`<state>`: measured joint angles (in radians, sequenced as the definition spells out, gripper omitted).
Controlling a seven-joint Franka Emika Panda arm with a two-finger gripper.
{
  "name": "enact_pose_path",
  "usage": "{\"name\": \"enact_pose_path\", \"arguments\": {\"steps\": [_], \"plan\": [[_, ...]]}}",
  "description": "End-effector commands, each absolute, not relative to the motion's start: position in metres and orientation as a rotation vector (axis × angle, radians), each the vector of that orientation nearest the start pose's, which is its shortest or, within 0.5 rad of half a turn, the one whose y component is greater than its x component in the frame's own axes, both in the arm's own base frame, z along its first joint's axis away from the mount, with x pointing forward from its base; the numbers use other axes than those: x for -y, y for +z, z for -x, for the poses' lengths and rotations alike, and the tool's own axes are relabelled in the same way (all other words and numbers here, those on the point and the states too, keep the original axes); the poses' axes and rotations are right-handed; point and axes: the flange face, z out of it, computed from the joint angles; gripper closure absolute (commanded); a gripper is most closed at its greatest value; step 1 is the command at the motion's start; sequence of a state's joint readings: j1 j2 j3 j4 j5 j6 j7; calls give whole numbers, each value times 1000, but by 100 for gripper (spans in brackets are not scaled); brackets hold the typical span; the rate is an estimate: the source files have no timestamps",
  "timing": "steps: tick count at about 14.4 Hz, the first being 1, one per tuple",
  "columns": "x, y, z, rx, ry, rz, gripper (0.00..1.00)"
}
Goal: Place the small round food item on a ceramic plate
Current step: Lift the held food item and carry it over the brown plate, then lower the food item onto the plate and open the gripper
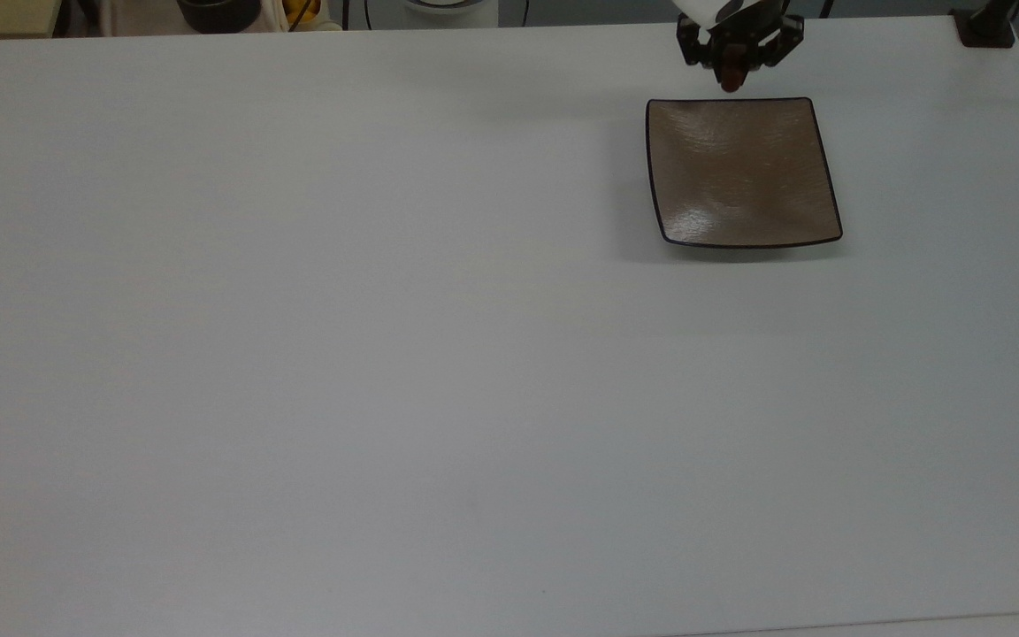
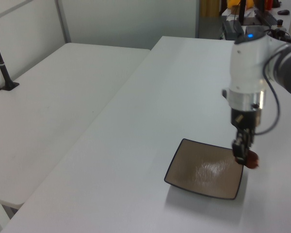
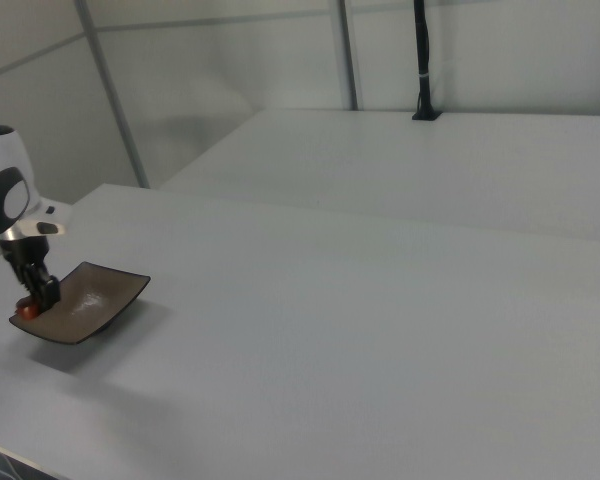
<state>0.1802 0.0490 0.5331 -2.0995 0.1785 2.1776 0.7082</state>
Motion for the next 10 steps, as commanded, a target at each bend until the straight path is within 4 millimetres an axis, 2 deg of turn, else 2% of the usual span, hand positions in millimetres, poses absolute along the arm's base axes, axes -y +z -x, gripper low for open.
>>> {"name": "enact_pose_path", "arguments": {"steps": [1, 2, 4, 5, 7, 8, 10], "plan": [[-354, 406, -476, -228, 85, 2910, 75], [-349, 404, -491, -257, 82, 2899, 74], [-346, 396, -505, -265, 63, 2901, 71], [-346, 387, -508, -258, 63, 2912, 64], [-346, 373, -510, -227, 54, 2944, 26], [-347, 371, -510, -220, 55, 2948, 0], [-353, 370, -505, -193, 52, 2959, 0]]}}
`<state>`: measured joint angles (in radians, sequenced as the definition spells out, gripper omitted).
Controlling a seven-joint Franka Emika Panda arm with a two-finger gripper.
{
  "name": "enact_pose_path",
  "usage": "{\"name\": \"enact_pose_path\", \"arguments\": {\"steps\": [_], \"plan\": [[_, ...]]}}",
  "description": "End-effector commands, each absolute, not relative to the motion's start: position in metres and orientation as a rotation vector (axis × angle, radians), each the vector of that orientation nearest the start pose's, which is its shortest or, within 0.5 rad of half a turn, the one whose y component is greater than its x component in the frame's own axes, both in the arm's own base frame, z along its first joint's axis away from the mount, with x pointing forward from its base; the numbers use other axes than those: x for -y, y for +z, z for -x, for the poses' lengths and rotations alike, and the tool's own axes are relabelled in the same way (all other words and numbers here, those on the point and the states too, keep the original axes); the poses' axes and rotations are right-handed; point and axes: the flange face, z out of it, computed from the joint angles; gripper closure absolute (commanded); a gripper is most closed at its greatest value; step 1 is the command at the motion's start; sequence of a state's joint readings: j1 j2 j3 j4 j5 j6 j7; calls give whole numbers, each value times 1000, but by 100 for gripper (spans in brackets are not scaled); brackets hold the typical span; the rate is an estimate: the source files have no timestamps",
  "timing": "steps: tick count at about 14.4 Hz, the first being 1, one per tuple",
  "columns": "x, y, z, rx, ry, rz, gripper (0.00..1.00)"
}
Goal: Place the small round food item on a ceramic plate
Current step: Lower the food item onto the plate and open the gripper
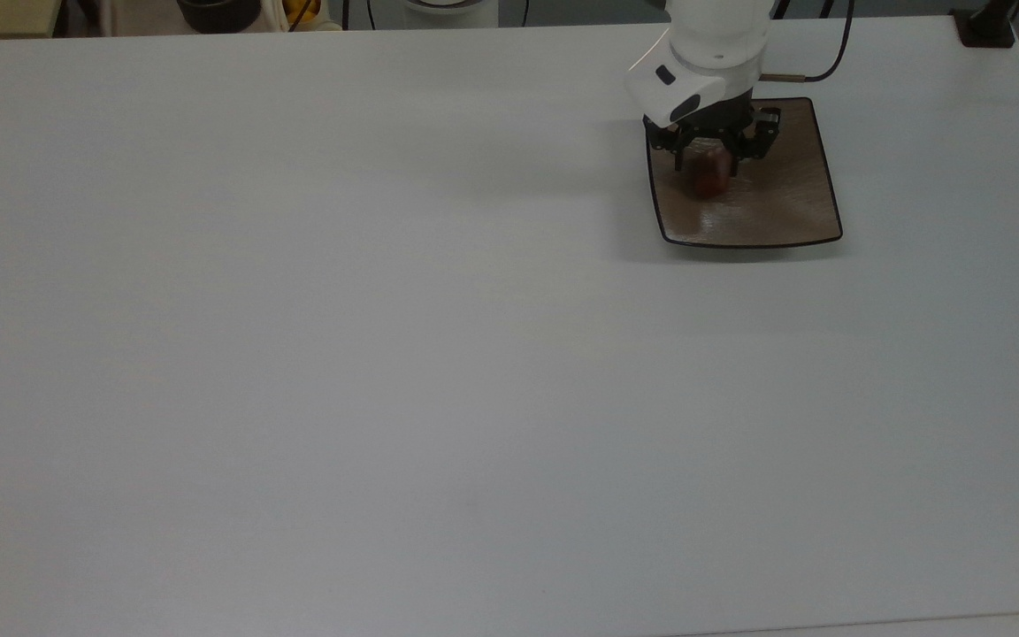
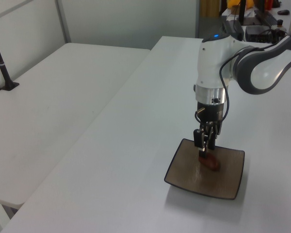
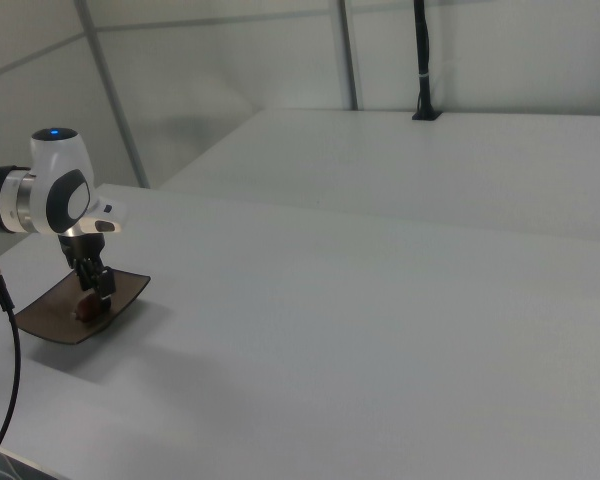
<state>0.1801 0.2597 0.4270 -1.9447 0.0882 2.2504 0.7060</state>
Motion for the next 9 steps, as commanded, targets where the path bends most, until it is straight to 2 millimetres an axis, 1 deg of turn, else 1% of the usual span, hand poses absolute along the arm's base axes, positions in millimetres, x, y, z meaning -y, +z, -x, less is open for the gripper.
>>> {"name": "enact_pose_path", "arguments": {"steps": [1, 3, 7, 8, 9], "plan": [[-353, 370, -505, -193, 54, 2960, 0], [-352, 371, -505, -192, 57, 2963, 0], [-347, 390, -503, -184, 37, 2974, 0], [-345, 399, -500, -139, 30, 3008, 0], [-342, 402, -494, -17, 28, 3072, 0]]}}
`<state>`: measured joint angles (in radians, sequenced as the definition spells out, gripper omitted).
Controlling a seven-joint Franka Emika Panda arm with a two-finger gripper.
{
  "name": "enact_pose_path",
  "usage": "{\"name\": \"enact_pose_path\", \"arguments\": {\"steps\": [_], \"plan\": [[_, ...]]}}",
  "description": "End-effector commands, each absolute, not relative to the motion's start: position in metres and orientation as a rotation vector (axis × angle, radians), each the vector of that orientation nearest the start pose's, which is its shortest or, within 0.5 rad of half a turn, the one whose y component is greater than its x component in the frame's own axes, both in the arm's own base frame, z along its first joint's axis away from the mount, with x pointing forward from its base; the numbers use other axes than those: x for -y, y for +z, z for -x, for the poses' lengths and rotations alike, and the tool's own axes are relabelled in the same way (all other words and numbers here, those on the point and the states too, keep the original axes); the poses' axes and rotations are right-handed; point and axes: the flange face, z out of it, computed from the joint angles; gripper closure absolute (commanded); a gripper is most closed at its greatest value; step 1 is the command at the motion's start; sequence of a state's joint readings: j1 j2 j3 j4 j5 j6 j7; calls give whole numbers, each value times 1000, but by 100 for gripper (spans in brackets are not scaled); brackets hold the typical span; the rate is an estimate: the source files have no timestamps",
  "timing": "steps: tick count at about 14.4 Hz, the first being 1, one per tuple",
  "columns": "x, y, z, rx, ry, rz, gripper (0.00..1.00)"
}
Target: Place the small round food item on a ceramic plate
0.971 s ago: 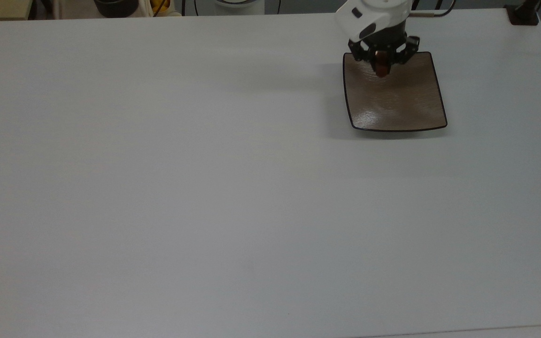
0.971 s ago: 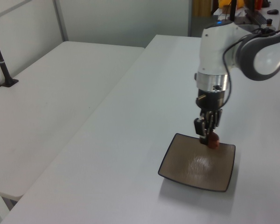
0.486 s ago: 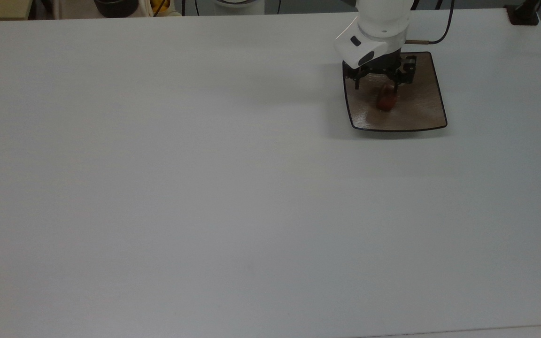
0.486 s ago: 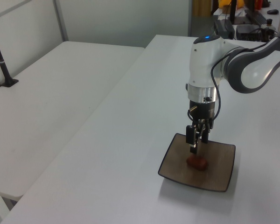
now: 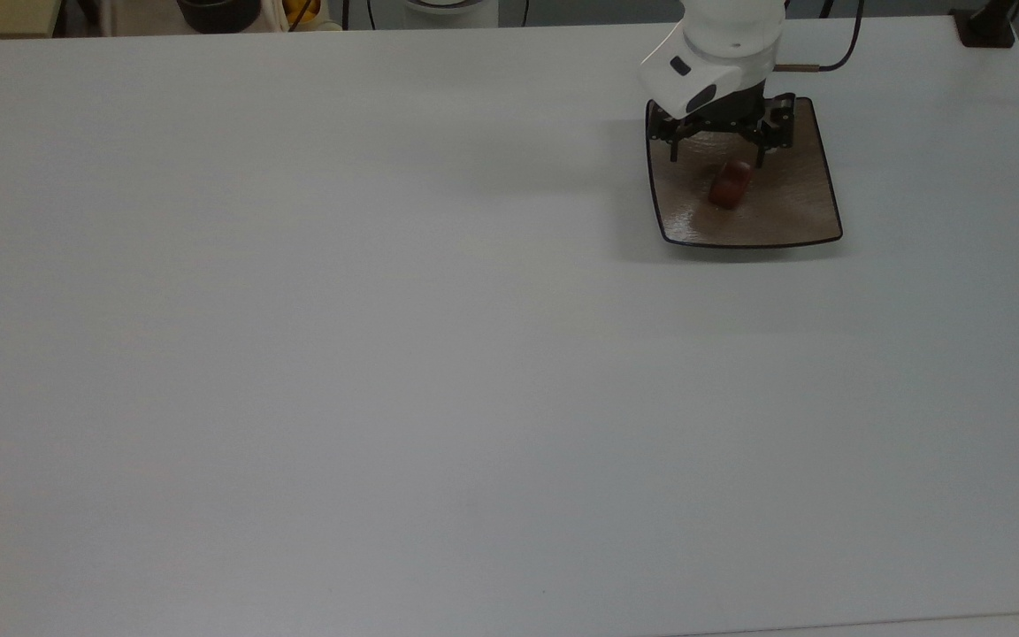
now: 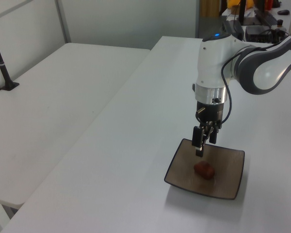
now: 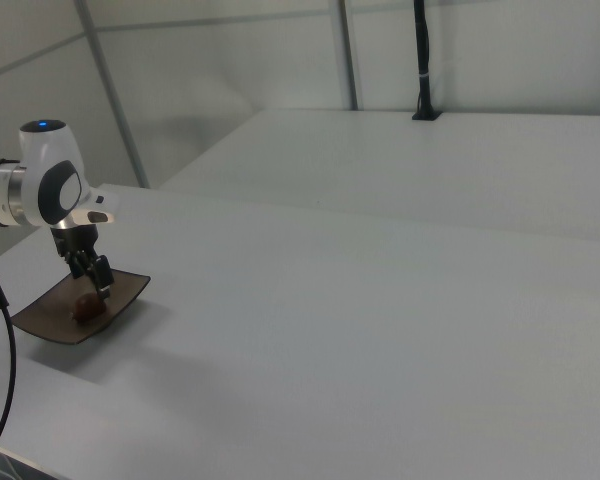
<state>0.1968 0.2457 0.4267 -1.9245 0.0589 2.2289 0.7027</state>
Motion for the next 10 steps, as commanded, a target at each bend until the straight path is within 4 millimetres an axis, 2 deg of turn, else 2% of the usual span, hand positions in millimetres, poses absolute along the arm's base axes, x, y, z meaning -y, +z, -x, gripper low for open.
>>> {"name": "enact_pose_path", "arguments": {"steps": [1, 2, 3, 6, 7, 10], "plan": [[-335, 409, -491, 63, 32, 3114, 0], [-327, 418, -491, 65, 35, 3131, 0], [-310, 423, -496, 53, 39, 3159, 0], [-240, 436, -524, 262, 62, 3240, 0], [-212, 452, -537, 251, 75, 3243, 0], [-169, 481, -546, 234, 90, 3238, 0]]}}
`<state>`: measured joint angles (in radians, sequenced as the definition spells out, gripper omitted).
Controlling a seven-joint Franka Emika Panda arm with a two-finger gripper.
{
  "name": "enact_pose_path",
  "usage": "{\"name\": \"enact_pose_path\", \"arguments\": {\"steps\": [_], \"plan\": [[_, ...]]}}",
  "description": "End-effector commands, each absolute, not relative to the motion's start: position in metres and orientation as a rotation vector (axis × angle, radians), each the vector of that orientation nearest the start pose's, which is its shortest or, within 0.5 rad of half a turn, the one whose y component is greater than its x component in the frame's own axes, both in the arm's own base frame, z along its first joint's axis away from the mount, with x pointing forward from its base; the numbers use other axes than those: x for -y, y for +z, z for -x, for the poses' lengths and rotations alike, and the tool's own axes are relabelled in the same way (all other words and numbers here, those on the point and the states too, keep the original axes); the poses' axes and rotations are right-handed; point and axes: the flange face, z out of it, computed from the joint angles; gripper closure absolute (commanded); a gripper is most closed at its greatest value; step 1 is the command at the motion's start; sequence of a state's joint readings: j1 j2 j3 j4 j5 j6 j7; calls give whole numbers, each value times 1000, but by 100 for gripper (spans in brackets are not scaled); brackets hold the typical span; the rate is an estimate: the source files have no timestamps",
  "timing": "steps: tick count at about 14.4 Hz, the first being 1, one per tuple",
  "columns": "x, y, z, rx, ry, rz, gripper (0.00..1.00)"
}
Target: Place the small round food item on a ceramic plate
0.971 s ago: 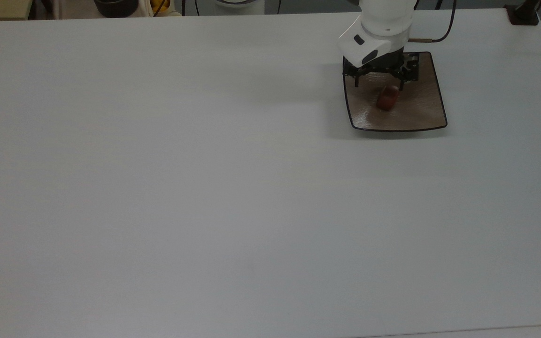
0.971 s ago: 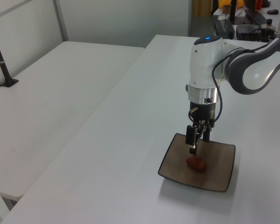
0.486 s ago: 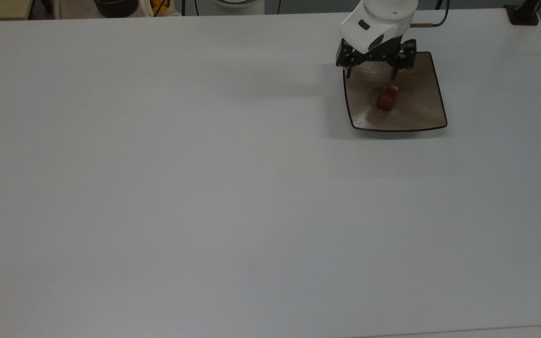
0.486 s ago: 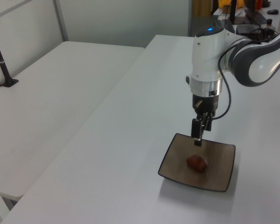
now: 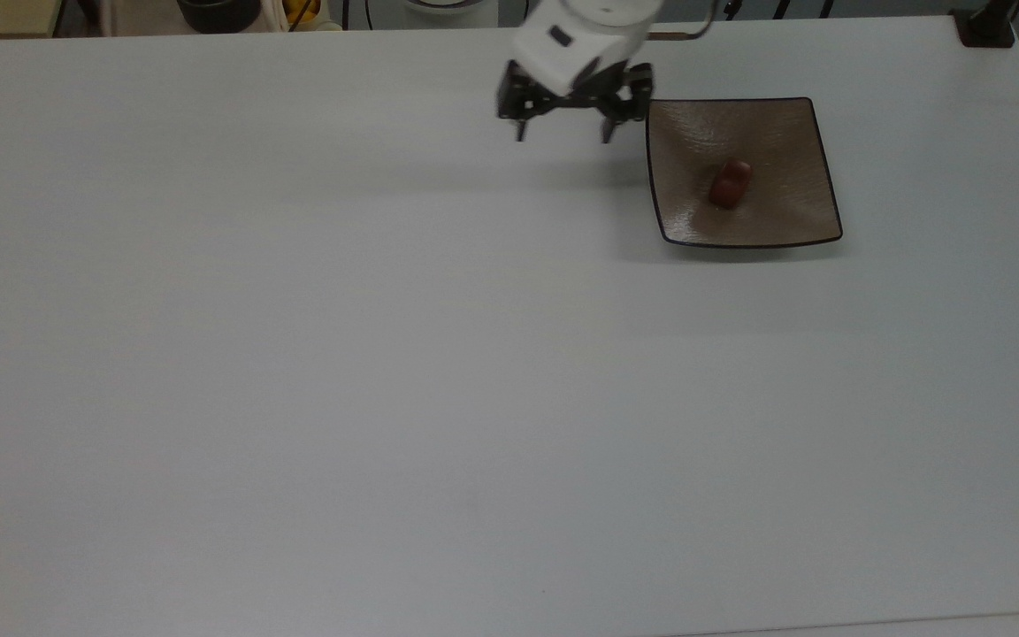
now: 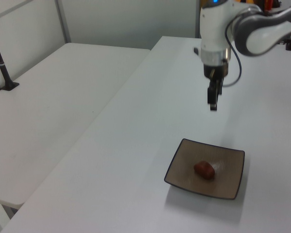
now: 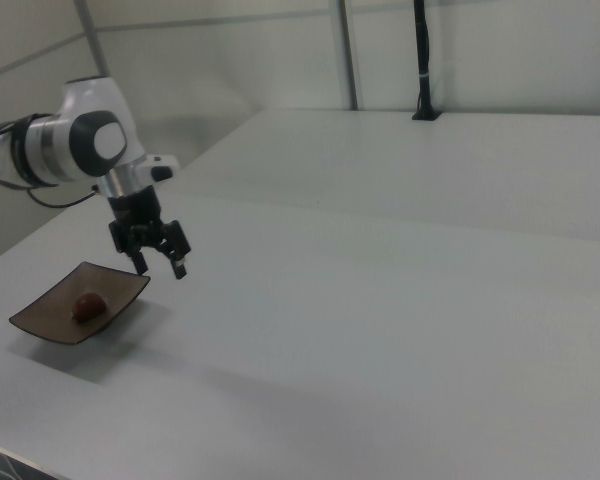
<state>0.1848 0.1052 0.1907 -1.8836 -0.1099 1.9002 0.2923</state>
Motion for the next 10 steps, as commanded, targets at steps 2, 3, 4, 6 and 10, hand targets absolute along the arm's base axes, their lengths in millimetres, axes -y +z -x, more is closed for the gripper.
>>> {"name": "enact_pose_path", "arguments": {"steps": [2, 3, 4, 6, 10], "plan": [[-143, 501, -548, 216, 65, 3187, 0], [-131, 512, -550, 207, 58, 3155, 0], [-122, 522, -548, 220, 67, 3129, 0], [-106, 532, -547, 233, 55, 3088, 0], [-94, 532, -549, 183, 53, 3085, 0]]}}
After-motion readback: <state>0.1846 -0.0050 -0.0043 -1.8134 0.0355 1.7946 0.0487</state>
